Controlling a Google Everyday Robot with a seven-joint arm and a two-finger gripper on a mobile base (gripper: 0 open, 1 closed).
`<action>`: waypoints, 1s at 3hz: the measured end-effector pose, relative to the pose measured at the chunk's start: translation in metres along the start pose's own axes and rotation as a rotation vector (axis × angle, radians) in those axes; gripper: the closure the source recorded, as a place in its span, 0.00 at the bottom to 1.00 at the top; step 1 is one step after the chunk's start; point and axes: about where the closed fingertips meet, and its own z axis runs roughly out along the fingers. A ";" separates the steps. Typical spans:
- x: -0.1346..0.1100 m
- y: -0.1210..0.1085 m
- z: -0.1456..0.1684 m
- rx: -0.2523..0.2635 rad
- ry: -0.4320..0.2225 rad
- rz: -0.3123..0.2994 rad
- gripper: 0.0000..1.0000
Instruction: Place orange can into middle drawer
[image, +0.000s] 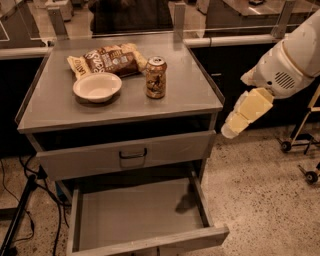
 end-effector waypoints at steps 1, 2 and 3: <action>-0.023 -0.014 0.024 0.016 -0.088 0.021 0.00; -0.044 -0.030 0.044 0.030 -0.161 0.028 0.00; -0.044 -0.030 0.046 0.023 -0.164 0.033 0.00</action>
Offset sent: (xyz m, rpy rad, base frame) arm 0.0875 0.0570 -0.0206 0.2123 -0.1265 -0.0395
